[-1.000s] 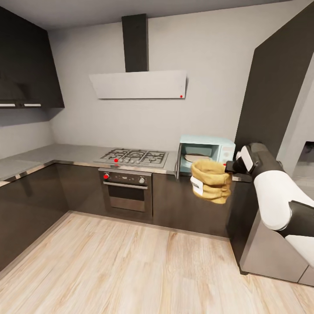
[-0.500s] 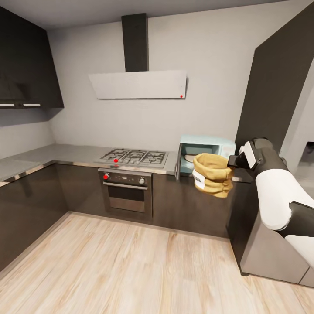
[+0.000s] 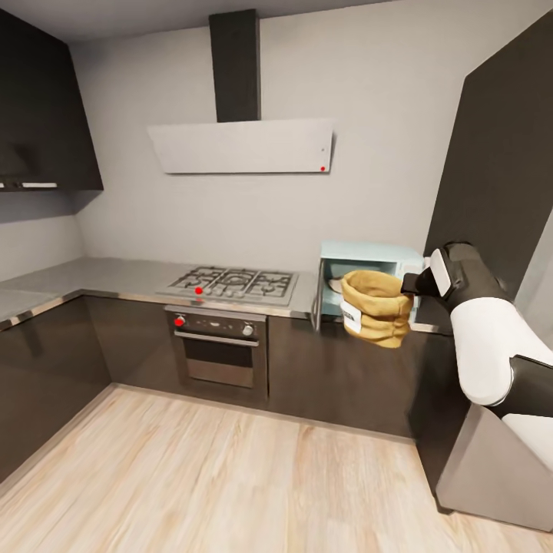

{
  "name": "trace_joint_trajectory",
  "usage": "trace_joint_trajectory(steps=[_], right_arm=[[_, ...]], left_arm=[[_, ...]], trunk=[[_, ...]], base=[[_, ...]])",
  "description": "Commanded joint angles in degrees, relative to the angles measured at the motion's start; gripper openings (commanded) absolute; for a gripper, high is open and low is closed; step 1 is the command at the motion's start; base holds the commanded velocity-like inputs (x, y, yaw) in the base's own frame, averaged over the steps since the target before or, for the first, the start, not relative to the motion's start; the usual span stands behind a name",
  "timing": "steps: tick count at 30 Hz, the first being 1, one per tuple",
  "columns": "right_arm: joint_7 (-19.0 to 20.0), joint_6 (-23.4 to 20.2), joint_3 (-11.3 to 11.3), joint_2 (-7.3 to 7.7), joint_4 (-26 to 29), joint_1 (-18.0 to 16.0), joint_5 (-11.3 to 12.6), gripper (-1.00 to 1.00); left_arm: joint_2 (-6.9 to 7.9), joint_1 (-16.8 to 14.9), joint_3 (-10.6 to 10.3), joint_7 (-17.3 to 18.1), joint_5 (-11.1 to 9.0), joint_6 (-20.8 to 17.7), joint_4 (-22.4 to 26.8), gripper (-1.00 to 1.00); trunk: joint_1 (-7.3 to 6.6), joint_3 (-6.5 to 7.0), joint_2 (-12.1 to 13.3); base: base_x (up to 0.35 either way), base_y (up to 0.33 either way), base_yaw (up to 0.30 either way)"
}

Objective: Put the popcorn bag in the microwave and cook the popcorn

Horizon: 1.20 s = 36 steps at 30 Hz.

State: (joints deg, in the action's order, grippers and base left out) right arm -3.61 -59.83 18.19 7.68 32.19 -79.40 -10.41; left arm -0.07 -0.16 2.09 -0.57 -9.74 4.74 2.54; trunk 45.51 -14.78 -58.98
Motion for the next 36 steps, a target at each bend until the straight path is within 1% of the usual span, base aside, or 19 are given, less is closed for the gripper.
trace_joint_trajectory(steps=[1, 10, 19, 26, 30, 36], right_arm=[[-0.2, -0.2, 0.2, -0.04, 0.0, -0.1, 0.0, -1.00], [-0.1, -0.2, 0.2, -0.04, 0.5, -0.1, 0.0, -1.00], [-0.4, -0.2, -0.2, 0.03, 0.5, -0.1, -0.1, -1.00], [-0.4, -0.2, -0.3, 0.03, 0.5, -0.1, -0.2, -1.00], [-0.5, -0.2, -0.3, 0.03, 0.4, -0.1, -0.7, -1.00], [-0.7, -0.2, -0.2, 0.34, -0.4, -0.1, -0.7, -1.00]], left_arm=[[-0.02, 0.0, 0.2, 0.0, -0.2, 0.1, 0.0, 1.00], [-0.02, 0.0, 0.2, 0.0, -0.2, 0.2, 0.0, 1.00], [0.20, 0.0, 0.1, 0.0, 0.0, 0.2, 0.0, 1.00], [0.24, 0.0, 0.1, 0.1, -0.1, 0.0, 0.0, 1.00], [0.24, 0.0, 0.1, 0.0, -0.1, 0.0, 0.0, 1.00], [0.24, 0.0, 0.1, 0.0, -0.1, 0.0, 0.0, 1.00]], trunk=[[0.04, -0.07, 0.0], [0.04, -0.07, 0.0], [0.04, -0.07, 0.0], [0.04, -0.07, 0.0], [0.04, -0.07, 0.0], [0.04, -0.07, 0.0]], base=[[0.317, 0.000, 0.000], [0.242, 0.000, 0.000], [0.043, 0.000, 0.000], [0.301, 0.000, 0.000], [0.321, 0.000, 0.000], [0.318, 0.000, 0.000]])
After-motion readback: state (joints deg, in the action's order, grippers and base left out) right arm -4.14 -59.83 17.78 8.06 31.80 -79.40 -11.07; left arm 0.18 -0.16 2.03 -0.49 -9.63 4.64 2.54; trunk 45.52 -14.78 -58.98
